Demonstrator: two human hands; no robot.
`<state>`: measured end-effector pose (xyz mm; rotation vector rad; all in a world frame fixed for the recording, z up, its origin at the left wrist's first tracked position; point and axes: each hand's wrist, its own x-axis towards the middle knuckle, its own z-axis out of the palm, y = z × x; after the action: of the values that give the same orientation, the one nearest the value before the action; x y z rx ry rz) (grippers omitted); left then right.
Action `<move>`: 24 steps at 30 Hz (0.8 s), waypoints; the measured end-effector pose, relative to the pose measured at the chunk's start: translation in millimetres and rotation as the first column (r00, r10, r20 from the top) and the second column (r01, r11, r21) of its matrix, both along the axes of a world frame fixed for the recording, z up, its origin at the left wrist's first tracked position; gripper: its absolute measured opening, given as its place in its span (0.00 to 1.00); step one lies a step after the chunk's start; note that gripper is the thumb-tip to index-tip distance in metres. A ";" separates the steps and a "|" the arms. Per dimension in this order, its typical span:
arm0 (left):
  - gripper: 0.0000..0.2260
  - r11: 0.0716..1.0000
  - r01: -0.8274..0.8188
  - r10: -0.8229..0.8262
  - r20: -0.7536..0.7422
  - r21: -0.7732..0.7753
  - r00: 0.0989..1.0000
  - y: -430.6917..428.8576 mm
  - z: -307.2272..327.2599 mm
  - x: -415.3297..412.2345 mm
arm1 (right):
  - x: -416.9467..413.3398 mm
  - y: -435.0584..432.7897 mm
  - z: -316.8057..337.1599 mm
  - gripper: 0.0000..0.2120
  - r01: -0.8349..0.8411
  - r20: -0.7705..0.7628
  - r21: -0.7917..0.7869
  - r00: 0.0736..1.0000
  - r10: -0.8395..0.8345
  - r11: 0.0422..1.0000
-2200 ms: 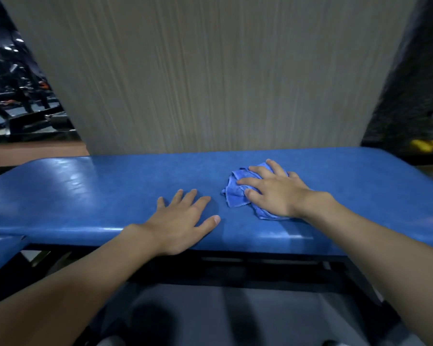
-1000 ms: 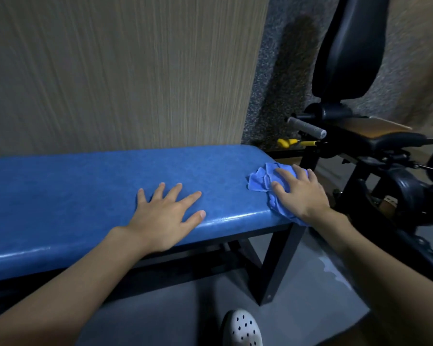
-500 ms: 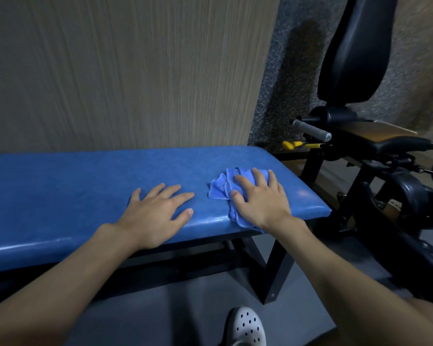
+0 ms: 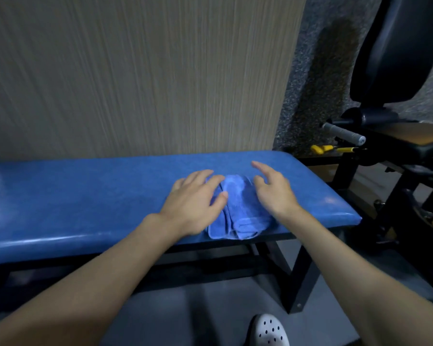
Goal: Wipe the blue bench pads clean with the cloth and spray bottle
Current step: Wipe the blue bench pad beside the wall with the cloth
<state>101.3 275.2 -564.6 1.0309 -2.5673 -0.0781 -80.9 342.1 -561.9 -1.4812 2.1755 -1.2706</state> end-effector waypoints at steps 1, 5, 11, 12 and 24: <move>0.27 1.000 0.009 -0.009 0.037 0.002 0.999 4.0 1.1 -16.7 | -10.4 6.5 -2.6 0.21 0.030 -0.033 0.042 0.999 -0.029 0.999; 0.31 0.992 -0.042 0.021 0.174 0.117 0.985 15.5 -16.0 -60.0 | -29.2 18.4 -23.1 0.19 0.029 -0.081 0.136 0.997 -0.018 0.990; 0.35 0.997 -0.061 0.052 0.148 0.054 0.988 4.1 -27.1 -37.2 | -21.7 12.0 -22.9 0.18 0.050 -0.279 0.164 0.960 -0.003 0.985; 0.37 0.996 -0.071 0.063 0.140 0.053 0.988 3.0 -27.0 -30.0 | -18.6 8.9 -22.2 0.18 0.043 -0.300 0.166 0.954 0.009 0.985; 0.35 0.952 -0.300 0.285 0.180 0.064 0.941 -16.2 -15.4 63.8 | 28.4 -18.9 -33.0 0.17 -0.048 -0.525 0.261 0.831 0.183 0.964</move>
<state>165.0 259.0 -580.0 1.5033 -2.5437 -0.0302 -52.5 323.2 -594.9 -2.0146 2.4010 -0.5482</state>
